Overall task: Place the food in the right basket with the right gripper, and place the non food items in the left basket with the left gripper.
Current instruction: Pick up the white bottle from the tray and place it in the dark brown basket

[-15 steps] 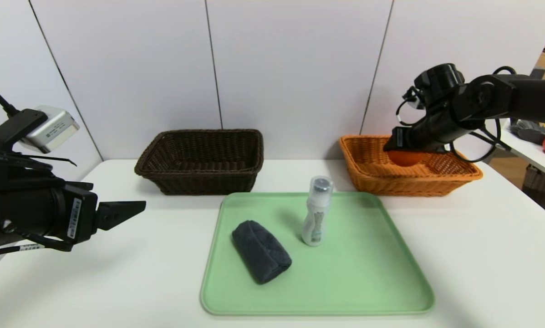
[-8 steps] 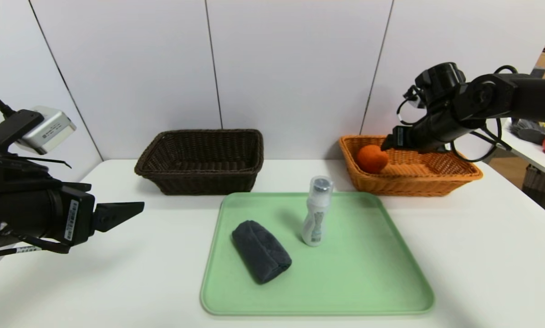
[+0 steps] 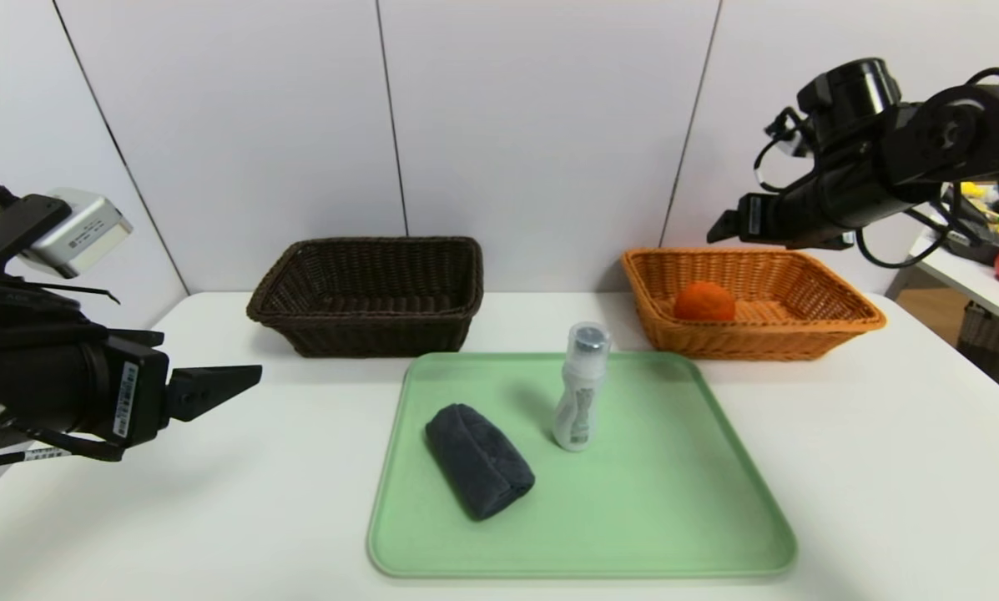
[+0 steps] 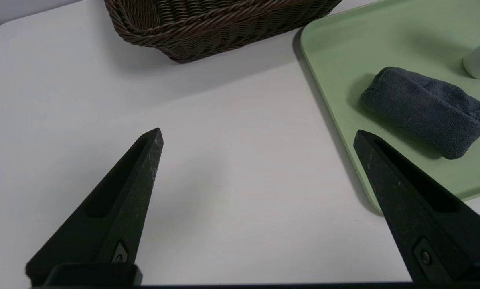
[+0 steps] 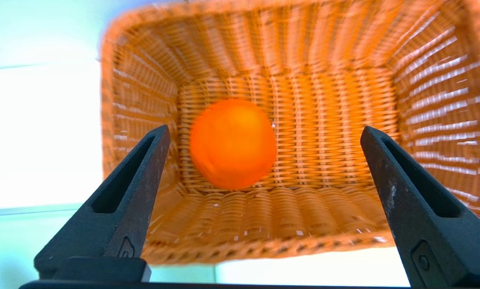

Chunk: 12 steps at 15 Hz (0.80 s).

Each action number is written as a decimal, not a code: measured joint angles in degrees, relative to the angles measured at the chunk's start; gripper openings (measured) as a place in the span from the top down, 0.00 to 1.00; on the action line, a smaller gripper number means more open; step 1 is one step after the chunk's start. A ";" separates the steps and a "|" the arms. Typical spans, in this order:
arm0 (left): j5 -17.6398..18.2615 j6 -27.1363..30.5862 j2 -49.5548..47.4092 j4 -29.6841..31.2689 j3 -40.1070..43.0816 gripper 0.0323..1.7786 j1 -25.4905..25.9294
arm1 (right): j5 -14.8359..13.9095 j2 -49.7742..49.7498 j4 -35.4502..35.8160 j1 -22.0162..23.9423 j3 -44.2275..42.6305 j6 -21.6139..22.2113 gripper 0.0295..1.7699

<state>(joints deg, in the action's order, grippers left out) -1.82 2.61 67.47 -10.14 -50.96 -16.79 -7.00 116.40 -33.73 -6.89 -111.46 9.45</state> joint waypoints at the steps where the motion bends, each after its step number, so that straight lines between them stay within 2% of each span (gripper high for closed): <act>1: 0.00 0.06 -0.11 0.00 -0.12 0.05 0.00 | -0.09 -1.68 0.00 -0.13 0.18 -0.09 0.07; 6: -0.27 0.11 -0.39 0.00 -0.33 0.05 -0.82 | -0.17 -12.98 0.05 -1.66 3.55 -1.38 0.05; 12: -0.99 0.15 -1.79 -0.41 0.35 0.05 -1.62 | -0.57 -31.01 0.60 -9.03 20.83 -1.43 0.04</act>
<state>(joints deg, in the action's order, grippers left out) -2.80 2.76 65.68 -10.56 -50.60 -18.41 -7.57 85.38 -33.13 -15.92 -90.62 8.02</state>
